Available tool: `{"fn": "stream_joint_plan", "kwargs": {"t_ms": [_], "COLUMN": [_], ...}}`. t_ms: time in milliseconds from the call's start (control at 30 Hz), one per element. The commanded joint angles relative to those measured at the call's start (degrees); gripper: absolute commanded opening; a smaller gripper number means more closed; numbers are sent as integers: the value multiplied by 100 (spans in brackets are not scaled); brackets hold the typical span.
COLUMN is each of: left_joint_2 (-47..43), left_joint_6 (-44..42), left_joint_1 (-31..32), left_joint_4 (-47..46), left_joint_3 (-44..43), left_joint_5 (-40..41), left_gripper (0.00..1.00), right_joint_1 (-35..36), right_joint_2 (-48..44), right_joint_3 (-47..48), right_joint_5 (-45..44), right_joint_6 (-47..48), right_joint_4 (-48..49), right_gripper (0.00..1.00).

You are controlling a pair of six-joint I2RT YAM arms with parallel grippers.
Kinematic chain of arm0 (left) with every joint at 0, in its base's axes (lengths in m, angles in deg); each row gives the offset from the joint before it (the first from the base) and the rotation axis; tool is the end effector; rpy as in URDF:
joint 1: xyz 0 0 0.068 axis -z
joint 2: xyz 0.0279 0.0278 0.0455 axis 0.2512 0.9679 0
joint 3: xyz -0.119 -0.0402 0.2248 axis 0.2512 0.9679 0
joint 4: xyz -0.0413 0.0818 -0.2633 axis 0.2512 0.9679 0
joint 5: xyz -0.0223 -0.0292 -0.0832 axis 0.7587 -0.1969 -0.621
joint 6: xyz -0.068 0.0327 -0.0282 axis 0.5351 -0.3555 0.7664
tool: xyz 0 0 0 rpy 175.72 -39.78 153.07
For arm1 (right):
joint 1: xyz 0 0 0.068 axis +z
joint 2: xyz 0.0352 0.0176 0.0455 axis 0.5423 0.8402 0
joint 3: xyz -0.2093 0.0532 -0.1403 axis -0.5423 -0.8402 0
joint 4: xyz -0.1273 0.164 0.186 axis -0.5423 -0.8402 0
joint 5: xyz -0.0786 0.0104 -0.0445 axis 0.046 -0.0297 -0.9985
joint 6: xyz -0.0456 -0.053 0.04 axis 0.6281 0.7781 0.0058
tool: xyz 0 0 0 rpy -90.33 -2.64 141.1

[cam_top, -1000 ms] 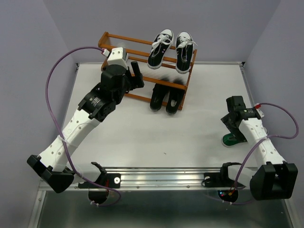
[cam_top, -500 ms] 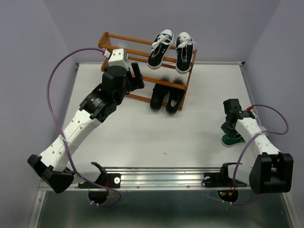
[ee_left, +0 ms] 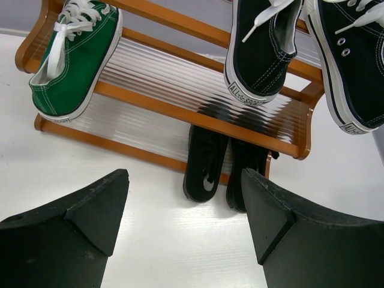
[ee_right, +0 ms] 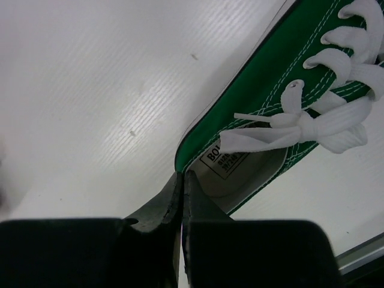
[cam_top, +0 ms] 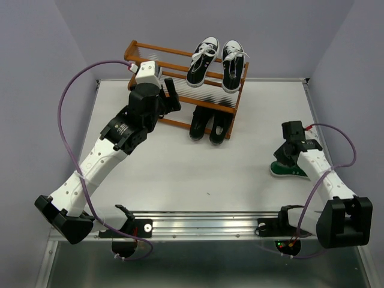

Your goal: Place and organize the shoes onto the shoe shelf

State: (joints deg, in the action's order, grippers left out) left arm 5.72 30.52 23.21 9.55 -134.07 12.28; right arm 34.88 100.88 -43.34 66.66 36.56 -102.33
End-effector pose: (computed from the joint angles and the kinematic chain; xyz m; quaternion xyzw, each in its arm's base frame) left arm 0.2686 -0.1717 0.4406 -0.0249 0.7585 -0.1680 0.6292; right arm 0.2521 -0.0118 0.1790 0.4050 0.8735 -0.0369 0.2676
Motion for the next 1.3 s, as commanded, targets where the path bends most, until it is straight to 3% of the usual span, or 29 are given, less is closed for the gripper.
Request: {"fn": "stream_joint_plan", "kwargs": {"t_ms": [0, 167, 533, 567, 667, 700, 800, 900, 1067, 1267], "left_joint_2": [-54, -19, -18, -27, -80, -89, -150, -212, -370, -195], "left_joint_6": [-166, -227, -140, -131, -113, -113, -61, 36, 282, 353], "left_joint_1": [-40, -67, -76, -76, -67, -67, -32, 126, 802, 1671], "left_joint_4": [-123, -88, -18, -9, 17, 35, 122, 158, 70, -439], "left_joint_3": [-271, -403, -360, -333, -193, -131, 132, 536, 1459, 2110], "left_joint_5": [286, 322, 172, 146, 6, -169, -503, -636, -917, -1611], "left_gripper": [86, 86, 86, 86, 85, 83, 80, 78, 75, 75], "right_joint_1": [515, 1516, 4521, 4611, 4682, 4682, 4682, 4682, 4332, 2707], "right_joint_2": [-89, 7, 788, 860, 1001, 975, 808, 659, 360, -255], "right_joint_3": [526, 737, 974, 1018, 1115, 1124, 1282, 1492, 1599, 1607], "right_joint_5": [539, 600, 154, 109, -14, -84, -654, -1033, -1623, -1789], "right_joint_6": [207, -135, -1489, -1533, -1542, -1499, -1411, -1341, -1288, -673], "right_joint_4": [330, 198, 453, 410, 322, 225, -90, -433, -786, -830], "right_gripper": [1, 1, 1, 6, 35, 54, 76, 84, 88, 91]}}
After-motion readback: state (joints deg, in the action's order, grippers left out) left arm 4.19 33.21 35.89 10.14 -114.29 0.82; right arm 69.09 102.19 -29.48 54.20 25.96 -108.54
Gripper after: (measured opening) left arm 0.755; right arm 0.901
